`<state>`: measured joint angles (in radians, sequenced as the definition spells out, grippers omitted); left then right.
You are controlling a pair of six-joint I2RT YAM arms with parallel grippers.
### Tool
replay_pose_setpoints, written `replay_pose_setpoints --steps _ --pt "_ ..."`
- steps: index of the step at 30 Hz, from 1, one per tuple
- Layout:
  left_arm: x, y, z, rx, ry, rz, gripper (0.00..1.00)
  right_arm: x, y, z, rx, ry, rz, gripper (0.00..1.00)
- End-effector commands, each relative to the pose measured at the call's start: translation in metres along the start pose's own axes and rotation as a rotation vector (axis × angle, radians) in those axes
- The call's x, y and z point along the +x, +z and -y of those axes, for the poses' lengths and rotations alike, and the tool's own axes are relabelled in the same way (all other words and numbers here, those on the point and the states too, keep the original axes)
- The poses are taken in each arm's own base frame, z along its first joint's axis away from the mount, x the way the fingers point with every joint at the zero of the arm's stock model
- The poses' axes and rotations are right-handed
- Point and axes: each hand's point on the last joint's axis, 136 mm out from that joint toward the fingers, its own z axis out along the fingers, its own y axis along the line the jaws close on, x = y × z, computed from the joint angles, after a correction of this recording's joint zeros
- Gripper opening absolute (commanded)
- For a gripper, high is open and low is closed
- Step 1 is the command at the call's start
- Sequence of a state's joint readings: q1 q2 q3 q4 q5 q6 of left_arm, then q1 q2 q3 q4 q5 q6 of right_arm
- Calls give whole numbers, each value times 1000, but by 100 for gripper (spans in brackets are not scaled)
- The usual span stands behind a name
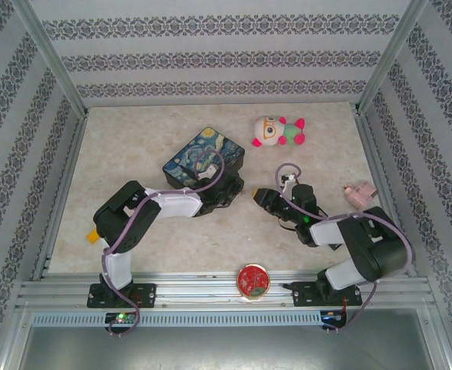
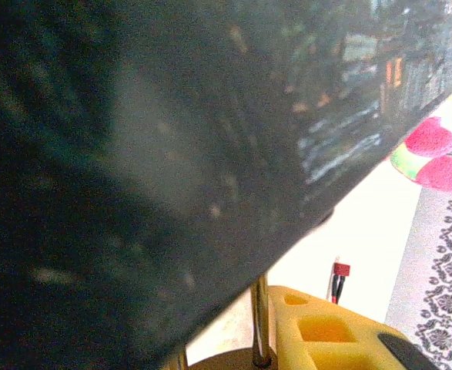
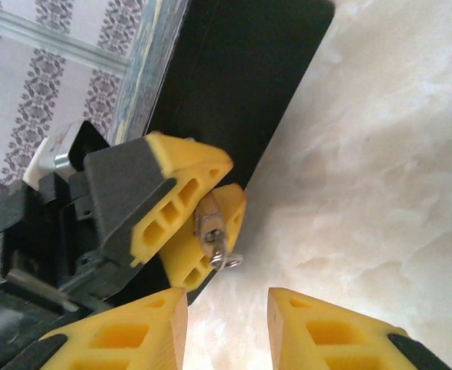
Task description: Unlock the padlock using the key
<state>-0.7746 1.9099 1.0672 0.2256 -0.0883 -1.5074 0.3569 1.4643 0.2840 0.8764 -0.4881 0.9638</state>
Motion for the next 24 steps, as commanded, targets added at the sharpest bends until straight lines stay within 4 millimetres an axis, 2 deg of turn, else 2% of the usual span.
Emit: replay_pose_setpoints --steps 1,2,3,6,12,20,24 --pt "21 -2 -14 -28 80 -95 25 15 -5 -2 37 -49 -114 34" --pt "22 -2 -12 -18 100 -102 25 19 -7 0 53 -52 -136 34" --pt "23 -2 -10 -9 115 -111 25 14 -7 -9 47 -74 -141 34" --pt "31 -2 -3 25 148 -151 25 18 -10 -13 55 -103 -172 34" --pt "41 -4 3 59 192 -209 25 21 -11 -14 58 -101 -165 35" --pt "40 -9 4 62 212 -209 25 20 -4 -20 49 -102 -166 35" --pt "41 -8 2 61 201 -213 25 22 4 -15 55 -89 -177 34"
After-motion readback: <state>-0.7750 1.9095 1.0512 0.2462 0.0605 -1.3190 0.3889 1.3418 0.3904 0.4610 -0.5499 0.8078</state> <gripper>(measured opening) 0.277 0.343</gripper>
